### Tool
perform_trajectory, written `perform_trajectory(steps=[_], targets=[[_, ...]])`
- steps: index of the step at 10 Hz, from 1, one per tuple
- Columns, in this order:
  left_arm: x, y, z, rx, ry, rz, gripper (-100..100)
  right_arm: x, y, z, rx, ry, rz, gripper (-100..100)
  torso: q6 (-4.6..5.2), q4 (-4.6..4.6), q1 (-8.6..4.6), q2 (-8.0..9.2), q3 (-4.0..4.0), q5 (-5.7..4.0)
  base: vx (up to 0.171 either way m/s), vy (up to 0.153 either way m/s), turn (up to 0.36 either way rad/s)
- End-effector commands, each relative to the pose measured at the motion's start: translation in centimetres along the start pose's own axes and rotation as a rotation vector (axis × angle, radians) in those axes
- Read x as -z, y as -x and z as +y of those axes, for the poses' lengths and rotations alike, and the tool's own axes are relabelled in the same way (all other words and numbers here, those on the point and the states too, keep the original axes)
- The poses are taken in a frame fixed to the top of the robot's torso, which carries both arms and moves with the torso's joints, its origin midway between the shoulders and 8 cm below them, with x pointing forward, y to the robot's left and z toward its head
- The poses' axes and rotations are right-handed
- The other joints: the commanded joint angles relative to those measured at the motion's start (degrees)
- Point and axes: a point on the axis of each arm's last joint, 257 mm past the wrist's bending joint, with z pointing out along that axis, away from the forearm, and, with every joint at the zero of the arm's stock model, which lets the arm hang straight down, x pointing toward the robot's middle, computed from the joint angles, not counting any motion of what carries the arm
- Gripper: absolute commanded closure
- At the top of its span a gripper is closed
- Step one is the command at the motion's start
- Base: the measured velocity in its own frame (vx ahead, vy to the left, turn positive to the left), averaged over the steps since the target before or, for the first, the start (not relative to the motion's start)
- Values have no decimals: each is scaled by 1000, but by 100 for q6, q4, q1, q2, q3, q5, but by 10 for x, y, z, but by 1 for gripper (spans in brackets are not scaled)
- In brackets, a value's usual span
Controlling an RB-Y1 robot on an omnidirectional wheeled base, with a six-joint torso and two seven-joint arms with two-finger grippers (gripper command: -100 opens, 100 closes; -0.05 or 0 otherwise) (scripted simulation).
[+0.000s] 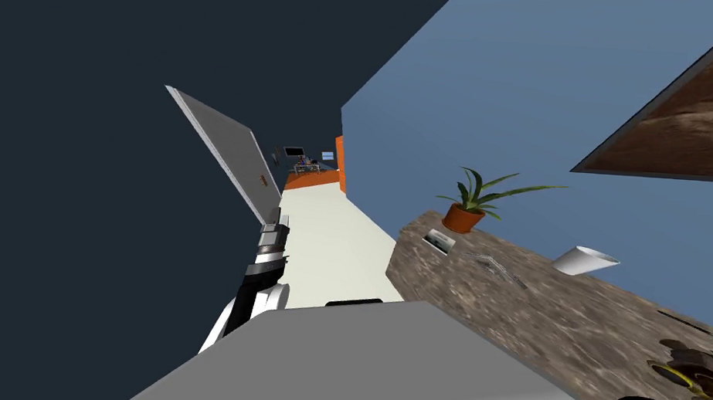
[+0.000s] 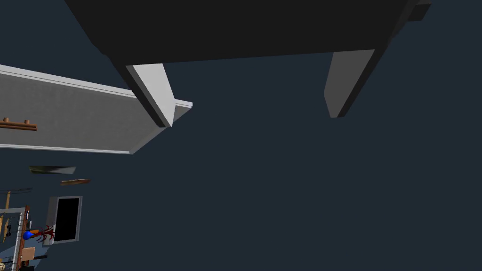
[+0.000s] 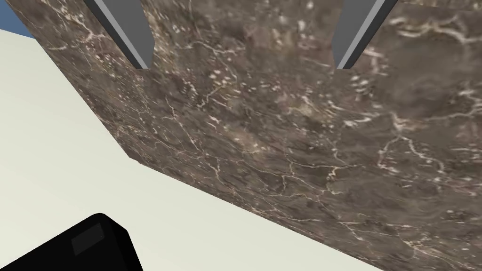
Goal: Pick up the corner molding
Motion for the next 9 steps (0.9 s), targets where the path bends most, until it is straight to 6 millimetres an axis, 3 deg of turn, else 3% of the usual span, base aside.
perform_trajectory(steps=[1,4,7,9], targets=[[0,0,0,0,0,0,0,5,-2,-11,11,-20,17,-100,0,0,0,0,0,0,115,-26,270],[0,0,0,0,0,0,0,25,14,-40,73,-86,71,-100,3,-2,-7,-9,-5,-2,164,-55,406],[0,0,0,-1,0,0,0,34,37,-51,121,-118,84,-100,3,-7,-55,-29,-17,-13,186,-199,382],[0,0,0,-1,0,0,0,33,54,-51,139,-124,66,-100,8,-6,-64,-30,-18,-18,168,-255,211]])
